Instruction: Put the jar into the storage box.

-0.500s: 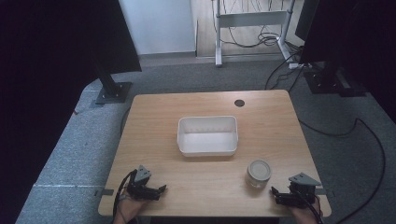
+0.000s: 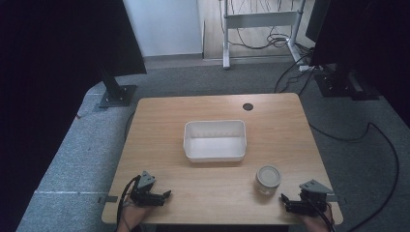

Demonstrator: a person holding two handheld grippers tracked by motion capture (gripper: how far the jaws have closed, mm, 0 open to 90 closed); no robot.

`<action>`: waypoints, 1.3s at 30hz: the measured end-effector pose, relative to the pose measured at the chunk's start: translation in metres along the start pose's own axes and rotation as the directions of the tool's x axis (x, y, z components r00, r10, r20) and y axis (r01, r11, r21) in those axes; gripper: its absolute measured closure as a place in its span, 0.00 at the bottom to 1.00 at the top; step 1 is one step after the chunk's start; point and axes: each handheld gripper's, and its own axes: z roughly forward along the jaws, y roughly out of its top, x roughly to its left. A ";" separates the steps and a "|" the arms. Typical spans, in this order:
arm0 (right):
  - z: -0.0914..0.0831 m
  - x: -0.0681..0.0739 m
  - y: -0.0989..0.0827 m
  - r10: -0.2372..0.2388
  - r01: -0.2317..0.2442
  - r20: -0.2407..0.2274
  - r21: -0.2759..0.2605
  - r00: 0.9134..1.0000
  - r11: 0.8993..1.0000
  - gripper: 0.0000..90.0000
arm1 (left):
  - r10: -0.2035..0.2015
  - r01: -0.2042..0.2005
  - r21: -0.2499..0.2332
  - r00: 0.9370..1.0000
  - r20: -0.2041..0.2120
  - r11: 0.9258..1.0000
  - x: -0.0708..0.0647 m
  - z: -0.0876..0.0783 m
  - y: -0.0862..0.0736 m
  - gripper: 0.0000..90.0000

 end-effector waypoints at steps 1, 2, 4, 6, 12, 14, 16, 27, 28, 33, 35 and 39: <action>0.000 0.000 0.000 0.001 -0.001 0.000 -0.001 1.000 1.000 0.00 | -0.001 0.001 0.001 1.000 -0.001 1.000 0.000 0.000 0.000 0.08; 0.000 0.000 0.000 0.001 -0.001 0.001 -0.002 1.000 1.000 0.00 | 0.000 0.000 0.002 1.000 -0.003 1.000 0.000 0.000 0.000 0.08; 0.000 0.000 -0.001 0.002 -0.002 0.002 -0.003 1.000 1.000 0.00 | 0.002 -0.001 0.003 1.000 -0.007 1.000 -0.001 0.000 0.000 0.08; 0.000 0.000 -0.001 0.003 -0.003 0.002 -0.005 1.000 1.000 0.00 | 0.009 -0.009 0.001 1.000 -0.012 1.000 -0.002 -0.001 0.001 0.08; 0.000 0.000 -0.001 0.002 -0.002 0.001 -0.006 1.000 1.000 0.00 | 0.025 -0.026 -0.024 1.000 -0.011 0.999 -0.007 -0.004 0.005 0.08; 0.000 0.000 -0.001 0.002 -0.002 0.002 -0.006 1.000 1.000 0.00 | 0.029 -0.029 -0.028 1.000 -0.007 0.999 -0.008 -0.005 0.007 0.08; 0.000 0.000 -0.001 0.002 -0.002 0.001 -0.006 1.000 1.000 0.00 | 0.034 -0.035 -0.031 0.999 -0.003 0.999 -0.010 -0.005 0.009 0.08; 0.000 0.000 -0.001 0.001 -0.001 0.001 -0.006 1.000 1.000 0.00 | 0.056 -0.055 -0.058 0.998 0.022 0.997 -0.020 -0.012 0.023 0.08; 0.000 0.000 -0.001 0.002 -0.002 0.001 -0.005 1.000 1.000 0.00 | 0.055 -0.054 -0.060 0.998 0.024 0.997 -0.020 -0.012 0.023 0.08; 0.000 0.000 -0.001 0.002 -0.002 0.001 -0.006 1.000 1.000 0.00 | 0.057 -0.053 -0.077 0.997 0.043 0.996 -0.026 -0.013 0.029 0.08; 0.000 0.000 -0.001 0.002 -0.002 0.001 -0.006 1.000 1.000 0.00 | 0.061 -0.057 -0.081 0.997 0.051 0.995 -0.028 -0.013 0.031 0.08; -0.001 0.001 -0.001 0.002 -0.002 0.002 -0.006 1.000 1.000 0.00 | 0.070 -0.064 -0.088 0.995 0.070 0.994 -0.034 -0.012 0.037 0.08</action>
